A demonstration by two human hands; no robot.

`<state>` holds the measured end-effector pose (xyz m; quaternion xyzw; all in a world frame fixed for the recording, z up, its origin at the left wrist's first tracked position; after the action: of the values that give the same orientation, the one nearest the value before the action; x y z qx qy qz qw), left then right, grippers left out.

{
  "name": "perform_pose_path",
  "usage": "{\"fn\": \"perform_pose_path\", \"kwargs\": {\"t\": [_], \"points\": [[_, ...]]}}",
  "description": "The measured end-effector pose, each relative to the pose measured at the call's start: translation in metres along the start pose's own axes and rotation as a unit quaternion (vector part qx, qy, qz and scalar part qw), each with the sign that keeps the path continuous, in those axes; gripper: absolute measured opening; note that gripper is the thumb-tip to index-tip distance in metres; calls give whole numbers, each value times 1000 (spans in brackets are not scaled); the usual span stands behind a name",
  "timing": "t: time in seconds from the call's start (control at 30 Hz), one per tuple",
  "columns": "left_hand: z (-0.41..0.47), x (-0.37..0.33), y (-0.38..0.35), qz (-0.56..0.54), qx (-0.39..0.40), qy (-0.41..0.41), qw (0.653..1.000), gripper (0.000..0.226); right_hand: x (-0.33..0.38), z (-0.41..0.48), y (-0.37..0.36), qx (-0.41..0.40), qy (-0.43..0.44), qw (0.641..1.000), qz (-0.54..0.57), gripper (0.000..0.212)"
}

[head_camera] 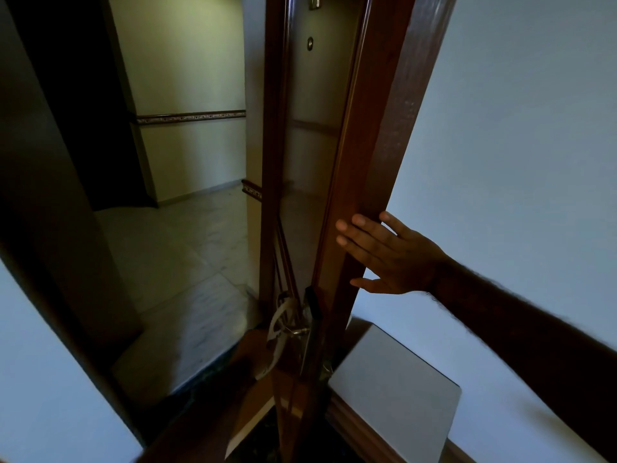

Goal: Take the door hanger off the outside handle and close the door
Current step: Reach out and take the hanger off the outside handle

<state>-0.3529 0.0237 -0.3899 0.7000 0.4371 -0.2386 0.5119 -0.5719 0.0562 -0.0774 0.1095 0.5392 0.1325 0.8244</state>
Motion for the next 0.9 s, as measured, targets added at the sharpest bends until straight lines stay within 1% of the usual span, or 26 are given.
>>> {"fn": "perform_pose_path", "kwargs": {"t": [0.07,0.17,0.3,0.37,0.47,0.53,0.63,0.67,0.7,0.73,0.77,0.8,0.83,0.87,0.9], "points": [[1,-6,5,30,28,16,999,33,0,0,0,-2,-1,1000,-4,89],[6,-23,20,68,25,19,997,31,1,0,1,-5,-8,1000,-3,89],[11,-47,30,171,35,19,984,31,2,1,2,5,-2,1000,24,87],[16,-53,35,203,27,22,978,30,3,2,3,18,-1,1000,25,86],[17,-57,46,202,-4,16,979,28,5,4,7,41,-8,998,36,84],[12,-61,61,212,-30,0,977,27,7,9,18,58,-23,995,72,80],[-4,-75,93,274,-83,-62,956,31,38,22,44,60,32,982,176,62],[-13,-81,106,296,-103,-92,945,33,48,31,55,54,30,973,224,55],[-22,-90,116,316,-124,-126,932,35,49,43,62,62,-9,953,297,52],[-34,-98,130,329,-152,-158,919,38,45,58,61,91,-83,907,403,55],[-49,-108,143,338,-181,-190,904,42,40,71,52,135,-178,819,529,64],[-66,-119,155,348,-213,-221,886,44,42,80,38,179,-267,700,638,73],[-84,-129,168,359,-245,-250,865,47,46,87,25,206,-344,570,717,76],[-102,-139,178,370,-275,-281,842,49,50,92,17,214,-409,447,766,72],[-119,-148,186,383,-300,-308,818,52,53,99,13,200,-456,342,797,61]]}}
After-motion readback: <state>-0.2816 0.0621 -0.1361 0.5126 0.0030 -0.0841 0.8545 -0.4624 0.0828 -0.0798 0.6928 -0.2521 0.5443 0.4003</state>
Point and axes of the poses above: each hand's wrist, its own z-axis towards the middle knuckle, its own y-axis out of the back of the hand, x = y × z, the point moved 9 cm from there along z, towards the middle knuckle, and after that the axes turned 10 degrees about x, right-handed, at the moved point
